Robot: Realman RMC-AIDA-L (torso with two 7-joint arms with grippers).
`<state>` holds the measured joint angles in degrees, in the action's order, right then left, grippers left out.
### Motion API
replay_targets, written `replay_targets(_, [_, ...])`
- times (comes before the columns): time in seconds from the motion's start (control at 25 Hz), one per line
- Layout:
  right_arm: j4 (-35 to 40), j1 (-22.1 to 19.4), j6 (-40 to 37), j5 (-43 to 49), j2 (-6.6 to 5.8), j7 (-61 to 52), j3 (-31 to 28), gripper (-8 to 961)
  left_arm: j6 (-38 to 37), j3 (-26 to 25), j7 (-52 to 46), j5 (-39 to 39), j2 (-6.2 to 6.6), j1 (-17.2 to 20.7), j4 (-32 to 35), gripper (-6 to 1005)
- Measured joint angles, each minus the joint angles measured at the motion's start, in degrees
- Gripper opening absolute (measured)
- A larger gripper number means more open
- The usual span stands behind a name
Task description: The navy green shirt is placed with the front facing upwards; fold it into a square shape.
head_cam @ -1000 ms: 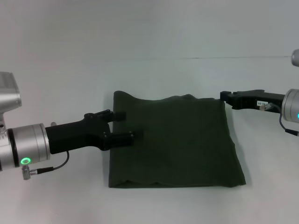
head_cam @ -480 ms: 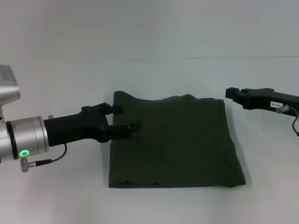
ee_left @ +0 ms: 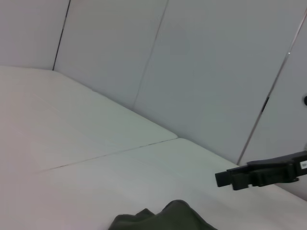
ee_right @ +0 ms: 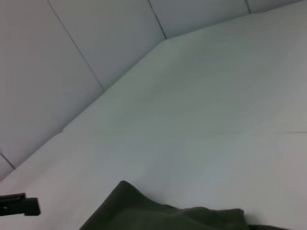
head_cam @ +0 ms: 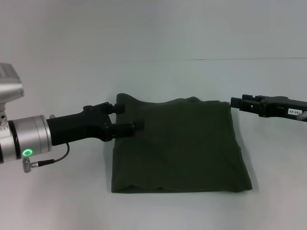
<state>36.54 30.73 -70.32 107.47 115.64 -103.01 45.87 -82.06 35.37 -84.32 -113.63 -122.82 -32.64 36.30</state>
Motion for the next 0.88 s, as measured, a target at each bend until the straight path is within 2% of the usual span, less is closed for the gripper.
replay_targets(0.12, [0.3, 0.0, -1.4, 0.0, -0.79, -2.0, 0.0, 527, 0.4, 0.0, -1.1, 0.0, -0.06, -0.3, 0.2, 908])
replay_targets(0.32, [0.3, 0.2, -3.1, 0.1, -2.02, -4.1, 0.0, 774, 4.7, 0.0, -4.4, 0.0, -0.22, -0.8, 0.2, 908])
replay_targets(0.52, [0.3, 0.1, -3.5, 0.2, -2.89, -5.7, 0.4, 840, 6.2, 0.1, -5.6, 0.0, -0.22, -1.3, 0.0, 908])
replay_targets(0.76, [0.5, -0.2, -5.6, 0.2, -3.0, -4.8, 0.4, 920, 5.7, 0.1, -6.7, 0.0, 0.04, -1.5, 0.3, 908])
replay_targets(0.88, [0.5, -0.3, -6.4, 0.2, -3.18, -4.2, 0.3, 916, 4.9, 0.0, -7.5, 0.0, 0.59, -1.4, 0.5, 907])
